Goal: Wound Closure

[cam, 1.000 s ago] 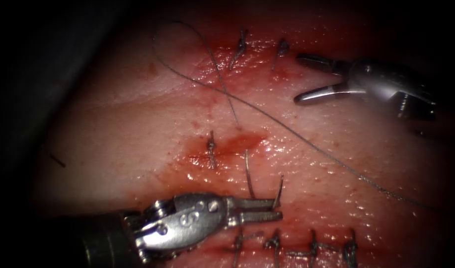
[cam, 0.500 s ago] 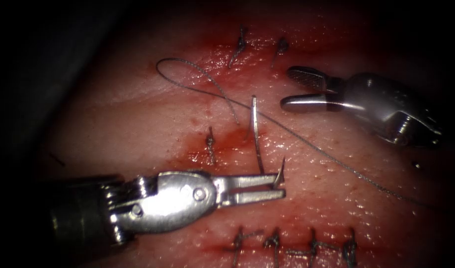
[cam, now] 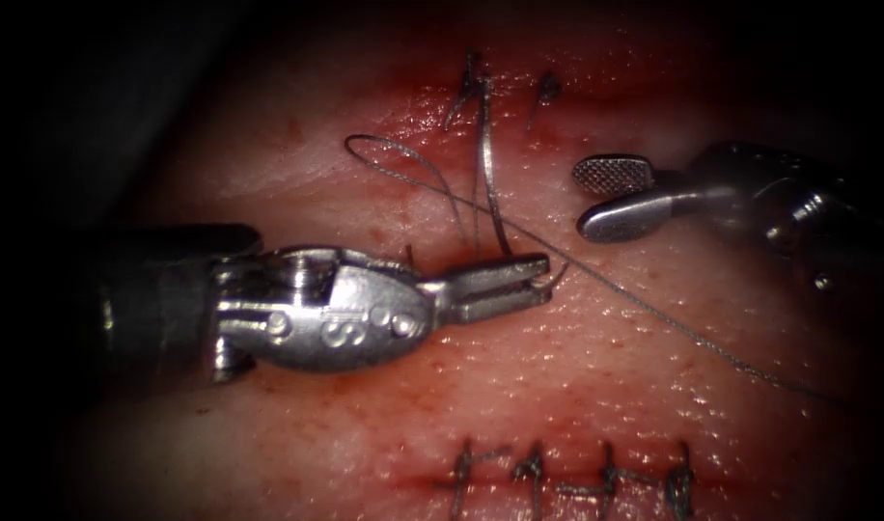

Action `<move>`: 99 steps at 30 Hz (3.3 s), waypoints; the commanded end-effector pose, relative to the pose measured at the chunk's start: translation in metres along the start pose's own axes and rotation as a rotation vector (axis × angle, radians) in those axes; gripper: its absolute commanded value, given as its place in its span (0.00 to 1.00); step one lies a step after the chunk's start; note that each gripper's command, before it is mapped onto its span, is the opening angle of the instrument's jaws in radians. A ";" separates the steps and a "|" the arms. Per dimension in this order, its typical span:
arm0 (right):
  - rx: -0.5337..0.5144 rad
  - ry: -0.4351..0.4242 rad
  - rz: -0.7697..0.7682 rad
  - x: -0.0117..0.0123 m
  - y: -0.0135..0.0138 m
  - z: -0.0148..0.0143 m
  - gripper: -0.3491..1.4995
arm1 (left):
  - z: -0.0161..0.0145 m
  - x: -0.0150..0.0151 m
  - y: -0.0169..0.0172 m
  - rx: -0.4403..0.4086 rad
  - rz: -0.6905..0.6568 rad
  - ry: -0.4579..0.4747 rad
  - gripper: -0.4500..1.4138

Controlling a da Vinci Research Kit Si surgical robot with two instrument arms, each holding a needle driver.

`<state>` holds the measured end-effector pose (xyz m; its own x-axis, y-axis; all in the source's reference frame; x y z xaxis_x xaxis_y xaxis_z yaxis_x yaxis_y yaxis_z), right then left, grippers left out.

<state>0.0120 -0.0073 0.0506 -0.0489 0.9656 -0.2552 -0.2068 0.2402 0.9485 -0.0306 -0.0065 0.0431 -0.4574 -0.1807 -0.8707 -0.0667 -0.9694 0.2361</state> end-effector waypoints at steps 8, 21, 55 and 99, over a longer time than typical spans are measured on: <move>0.097 -0.025 0.154 0.0000 0.0012 0.0027 0.71 | 0.0020 -0.0014 0.0019 0.001 0.051 0.022 0.00; 0.170 -0.030 0.298 -0.0007 0.0017 0.0057 0.77 | 0.0024 -0.0014 0.0024 -0.003 0.110 0.030 0.00; 0.113 -0.009 0.336 -0.0015 0.0009 0.0084 0.00 | 0.0028 -0.0009 0.0030 -0.014 0.121 0.023 0.00; 0.139 0.252 -0.607 -0.0003 0.0017 0.0085 0.00 | 0.0033 -0.0143 0.0019 -0.266 -0.438 -0.601 0.00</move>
<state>0.0192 -0.0060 0.0532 -0.1957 0.5999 -0.7758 -0.1436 0.7650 0.6278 -0.0264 -0.0052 0.0570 -0.8496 0.2762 -0.4493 -0.1737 -0.9509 -0.2562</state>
